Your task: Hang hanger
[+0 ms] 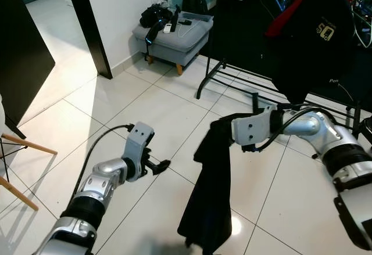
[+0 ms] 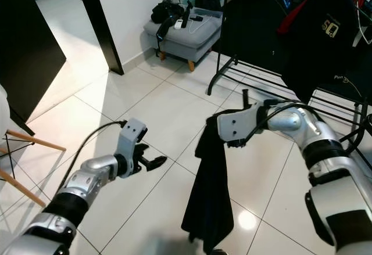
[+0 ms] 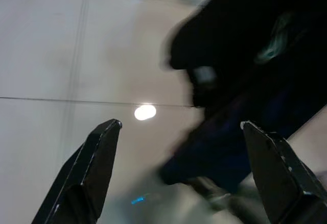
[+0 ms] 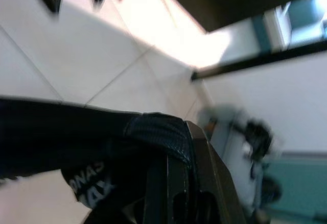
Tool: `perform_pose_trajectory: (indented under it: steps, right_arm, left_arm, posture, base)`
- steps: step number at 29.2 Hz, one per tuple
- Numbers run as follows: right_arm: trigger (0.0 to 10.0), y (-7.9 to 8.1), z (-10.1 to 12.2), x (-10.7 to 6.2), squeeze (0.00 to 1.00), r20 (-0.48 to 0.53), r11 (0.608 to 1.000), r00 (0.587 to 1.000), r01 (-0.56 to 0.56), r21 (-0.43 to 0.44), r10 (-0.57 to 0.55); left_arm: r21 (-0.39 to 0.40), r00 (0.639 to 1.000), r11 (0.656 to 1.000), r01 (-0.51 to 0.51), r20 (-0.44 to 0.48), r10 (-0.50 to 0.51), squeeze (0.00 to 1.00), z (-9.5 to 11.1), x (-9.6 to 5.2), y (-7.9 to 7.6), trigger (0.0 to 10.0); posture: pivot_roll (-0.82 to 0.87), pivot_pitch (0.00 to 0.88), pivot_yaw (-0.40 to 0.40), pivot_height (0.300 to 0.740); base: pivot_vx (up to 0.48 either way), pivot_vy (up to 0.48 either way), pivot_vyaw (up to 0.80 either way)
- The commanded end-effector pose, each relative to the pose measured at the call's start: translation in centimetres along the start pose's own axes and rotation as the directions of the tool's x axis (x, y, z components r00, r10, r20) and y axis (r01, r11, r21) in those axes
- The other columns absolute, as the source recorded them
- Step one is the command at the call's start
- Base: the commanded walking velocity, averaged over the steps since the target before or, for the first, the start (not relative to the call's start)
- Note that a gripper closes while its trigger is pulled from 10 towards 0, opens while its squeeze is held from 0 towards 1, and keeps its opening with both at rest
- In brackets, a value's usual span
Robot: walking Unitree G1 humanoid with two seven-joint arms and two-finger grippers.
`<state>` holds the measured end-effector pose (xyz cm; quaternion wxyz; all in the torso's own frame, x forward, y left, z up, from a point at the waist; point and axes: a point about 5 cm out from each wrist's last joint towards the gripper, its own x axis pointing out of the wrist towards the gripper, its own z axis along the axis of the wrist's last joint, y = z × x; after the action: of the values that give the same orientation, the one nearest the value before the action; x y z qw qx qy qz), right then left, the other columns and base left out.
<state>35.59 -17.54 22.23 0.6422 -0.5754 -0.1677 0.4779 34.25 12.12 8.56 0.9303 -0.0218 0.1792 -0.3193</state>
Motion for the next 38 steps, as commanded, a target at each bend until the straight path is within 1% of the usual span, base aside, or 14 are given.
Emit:
perform_pose_trajectory:
  steps: [1, 2, 3, 5, 11, 21, 27, 31, 32, 33, 35, 36, 37, 38]
  right_arm:
    - [0.0, -1.1, 1.1, 0.2, 0.00, 0.078, 0.997, 0.996, 0.044, -0.057, -0.040]
    - [0.0, -1.2, 1.3, 0.3, 0.00, 0.096, 0.995, 0.994, 0.054, -0.081, -0.046]
    - [2.1, -1.2, 1.6, 0.3, 0.00, 0.117, 0.992, 0.992, 0.065, -0.106, -0.053]
    - [0.0, -1.2, 1.8, 0.3, 0.00, 0.142, 0.987, 0.989, 0.068, -0.146, -0.047]
    - [0.0, -0.5, 1.8, -0.3, 0.00, 0.147, 0.980, 0.989, -0.005, -0.198, 0.034]
    - [0.0, -1.3, 1.5, -0.6, 0.00, 0.123, 0.977, 0.992, 0.021, -0.210, 0.005]
    - [0.0, -2.8, 1.5, -0.5, 0.00, 0.126, 0.978, 0.987, 0.123, -0.169, -0.102]
    - [0.0, -3.5, 1.9, -0.4, 0.00, 0.146, 0.972, 0.979, 0.163, -0.168, -0.139]
    - [0.0, -3.8, 2.0, -0.4, 0.00, 0.152, 0.970, 0.977, 0.174, -0.171, -0.148]
    - [0.0, -4.0, 2.1, -0.4, 0.00, 0.161, 0.967, 0.974, 0.189, -0.169, -0.162]
    - [0.0, -4.3, 2.2, -0.5, 0.00, 0.169, 0.964, 0.970, 0.206, -0.168, -0.177]
    - [0.0, -4.5, 2.4, -0.5, 0.00, 0.184, 0.961, 0.966, 0.212, -0.175, -0.180]
    - [0.0, -4.5, 2.5, -0.4, 0.00, 0.194, 0.960, 0.964, 0.215, -0.181, -0.180]
    - [0.0, -4.6, 2.8, -0.4, 0.00, 0.210, 0.958, 0.962, 0.217, -0.189, -0.177]
  left_arm:
    - [-0.057, 0.999, 0.998, -0.035, -0.007, 0.035, 0.00, -0.7, 0.5, -0.2, 10.0]
    - [-0.066, 0.998, 0.996, -0.065, 0.004, 0.066, 0.00, -0.7, 0.9, -0.3, 10.0]
    - [-0.069, 0.995, 0.993, -0.097, 0.028, 0.099, 0.00, -0.4, 1.3, -0.4, 10.0]
    - [-0.082, 0.985, 0.986, -0.147, 0.074, 0.153, 0.00, 0.5, 1.7, -0.2, 10.0]
    - [-0.143, 0.965, 0.976, -0.164, 0.180, 0.189, 0.00, 2.8, 1.6, 0.5, 10.0]
    - [-0.143, 0.961, 0.989, -0.023, 0.271, 0.062, 0.00, 3.1, 1.0, 0.4, 10.0]
    - [-0.145, 0.942, 0.967, 0.209, 0.297, -0.159, 0.00, 2.5, 1.3, -2.2, 10.0]
    - [-0.109, 0.941, 0.962, 0.249, 0.261, -0.215, 0.00, 2.0, 1.7, -3.2, 10.0]
    - [-0.101, 0.943, 0.964, 0.244, 0.255, -0.212, 0.06, 2.0, 1.8, -3.4, 10.0]
    - [-0.111, 0.945, 0.966, 0.233, 0.260, -0.198, 0.55, 2.1, 2.0, -3.5, 10.0]
    - [-0.124, 0.946, 0.967, 0.223, 0.268, -0.183, 0.55, 2.2, 2.1, -3.5, 10.0]
    - [-0.116, 0.947, 0.970, 0.213, 0.270, -0.176, 1.00, 2.3, 2.4, -3.7, 10.0]
    - [-0.107, 0.947, 0.972, 0.207, 0.270, -0.172, 1.00, 2.4, 2.5, -3.9, 10.0]
    - [-0.104, 0.947, 0.974, 0.201, 0.276, -0.166, 0.17, 2.5, 2.8, -4.1, 10.0]
  posture:
    - [-0.08, 0.148, -0.002, 0.740]
    - [-0.09, 0.148, 0.000, 0.740]
    - [-0.09, 0.149, 0.003, 0.740]
    - [-0.10, 0.150, 0.008, 0.740]
    - [-0.11, 0.153, 0.007, 0.740]
    - [-0.11, 0.157, -0.016, 0.740]
    - [-0.11, 0.157, -0.016, 0.740]
    - [-0.11, 0.157, -0.016, 0.740]
    - [-0.11, 0.156, -0.016, 0.740]
    - [-0.12, 0.155, -0.015, 0.740]
    - [-0.12, 0.155, -0.015, 0.740]
    - [-0.12, 0.154, -0.014, 0.740]
    - [-0.12, 0.154, -0.014, 0.740]
    - [-0.12, 0.150, -0.013, 0.740]
  base:
    - [0.000, 0.000, 0.00]
    - [0.000, 0.000, 0.00]
    - [0.000, 0.000, 0.00]
    - [0.000, 0.000, 0.00]
    - [0.000, 0.000, 0.00]
    - [0.000, 0.000, 0.00]
    - [0.000, 0.000, 0.00]
    - [0.000, 0.000, 0.00]
    - [0.000, 0.000, 0.00]
    - [0.000, 0.000, 0.00]
    - [0.000, 0.000, 0.00]
    - [0.000, 0.000, 0.00]
    - [0.000, 0.000, 0.00]
    - [0.000, 0.000, 0.00]
